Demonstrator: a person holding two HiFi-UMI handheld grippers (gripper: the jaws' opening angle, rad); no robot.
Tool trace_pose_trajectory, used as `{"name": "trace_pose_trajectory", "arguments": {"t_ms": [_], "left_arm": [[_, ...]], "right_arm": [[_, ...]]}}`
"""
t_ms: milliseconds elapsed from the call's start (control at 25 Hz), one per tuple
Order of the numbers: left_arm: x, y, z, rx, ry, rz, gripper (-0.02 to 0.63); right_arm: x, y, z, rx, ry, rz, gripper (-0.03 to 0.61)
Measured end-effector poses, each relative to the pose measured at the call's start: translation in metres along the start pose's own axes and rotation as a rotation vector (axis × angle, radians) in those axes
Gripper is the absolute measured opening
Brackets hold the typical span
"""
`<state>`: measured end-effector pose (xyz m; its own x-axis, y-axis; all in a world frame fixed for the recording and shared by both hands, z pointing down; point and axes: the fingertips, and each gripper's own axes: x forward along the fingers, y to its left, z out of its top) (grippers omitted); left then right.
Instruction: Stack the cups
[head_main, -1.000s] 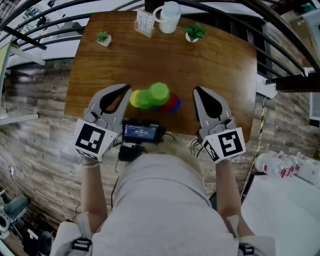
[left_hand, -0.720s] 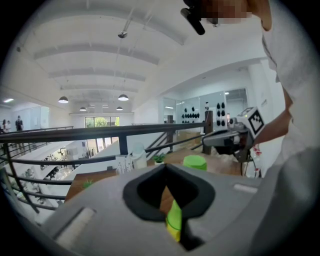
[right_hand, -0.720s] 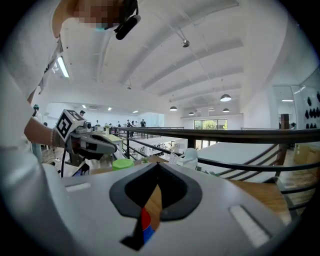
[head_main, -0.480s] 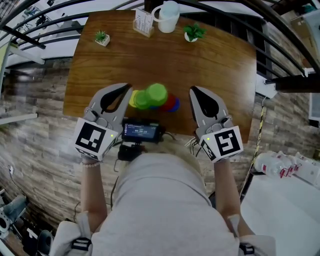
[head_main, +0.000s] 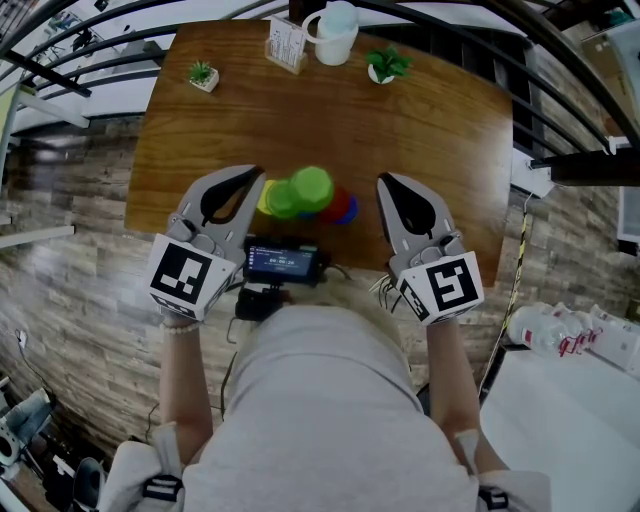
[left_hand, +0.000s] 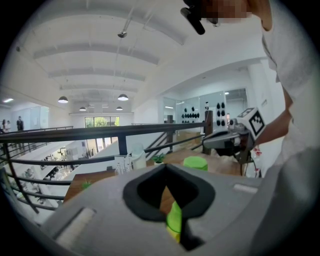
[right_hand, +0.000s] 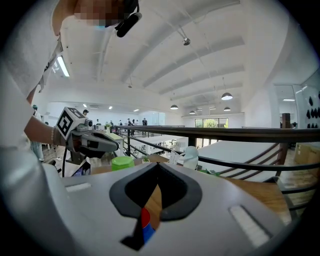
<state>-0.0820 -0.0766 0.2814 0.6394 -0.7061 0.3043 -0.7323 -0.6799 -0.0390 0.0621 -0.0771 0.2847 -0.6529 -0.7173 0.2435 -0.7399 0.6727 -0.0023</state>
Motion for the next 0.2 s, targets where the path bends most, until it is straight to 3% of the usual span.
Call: {"name": "trace_pose_trajectory", "arguments": {"t_ms": [200], "left_arm": [[0.0004, -0.0002, 0.0011, -0.008, 0.001, 0.006, -0.002]], "right_arm": [[0.0, 0.0006, -0.0009, -0.001, 0.003, 0.001, 0.003]]}}
